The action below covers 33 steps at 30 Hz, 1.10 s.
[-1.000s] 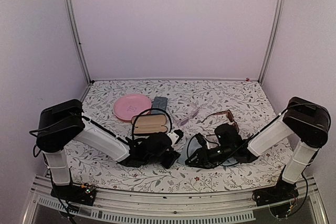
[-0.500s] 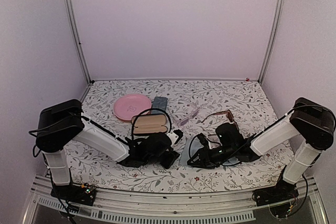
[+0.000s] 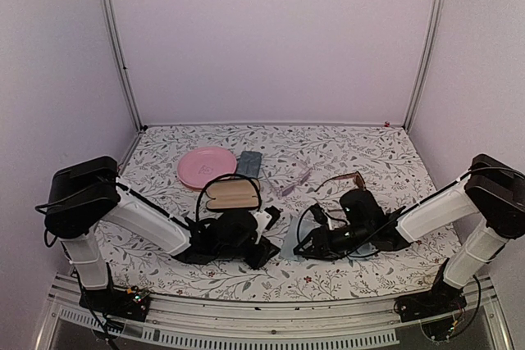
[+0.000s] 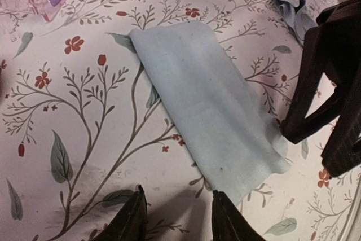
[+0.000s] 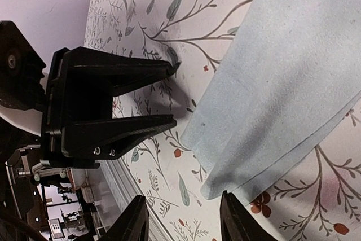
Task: Organize the sunglasses
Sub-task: Smooth out the folded cleaning cloth at the center of the board.
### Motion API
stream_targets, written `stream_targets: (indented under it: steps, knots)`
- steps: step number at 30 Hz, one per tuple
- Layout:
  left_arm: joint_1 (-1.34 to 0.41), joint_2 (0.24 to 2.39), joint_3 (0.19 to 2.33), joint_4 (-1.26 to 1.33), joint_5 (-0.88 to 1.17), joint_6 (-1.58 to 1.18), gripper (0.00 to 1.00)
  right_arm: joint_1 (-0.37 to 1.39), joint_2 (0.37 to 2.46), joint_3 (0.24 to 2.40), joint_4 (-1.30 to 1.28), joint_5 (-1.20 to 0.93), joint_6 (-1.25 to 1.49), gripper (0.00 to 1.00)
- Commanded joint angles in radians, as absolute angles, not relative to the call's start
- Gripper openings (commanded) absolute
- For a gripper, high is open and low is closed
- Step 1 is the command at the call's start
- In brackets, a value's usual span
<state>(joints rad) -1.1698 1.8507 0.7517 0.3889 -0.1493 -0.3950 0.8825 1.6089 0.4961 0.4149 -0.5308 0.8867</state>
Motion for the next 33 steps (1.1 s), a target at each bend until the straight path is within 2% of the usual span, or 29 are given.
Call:
stream_targets:
  steps: [1,5,11,19,25,33]
  knots:
    - [-1.171,1.864,0.760,0.395,-0.044,-0.477,0.41,0.878,1.606,0.492,0.494,-0.543,0.907,0.46]
    - [-1.163,1.862,0.778,0.375,-0.011,-0.548,0.47,0.878,1.615,0.483,0.532,-0.547,0.933,0.46]
    - [-1.130,1.884,0.853,0.256,0.027,-0.612,0.52,0.879,1.613,0.473,0.566,-0.540,0.958,0.46]
    - [-1.115,1.886,0.878,0.227,0.020,-0.657,0.58,0.879,1.589,0.418,0.627,-0.527,0.988,0.46]
    - [-1.112,1.809,0.853,0.274,0.095,-0.632,0.59,0.875,1.564,0.396,0.632,-0.523,0.984,0.46]
    - [-1.060,1.767,0.810,0.397,0.313,-0.655,0.57,0.872,1.512,0.363,0.653,-0.507,0.990,0.47]
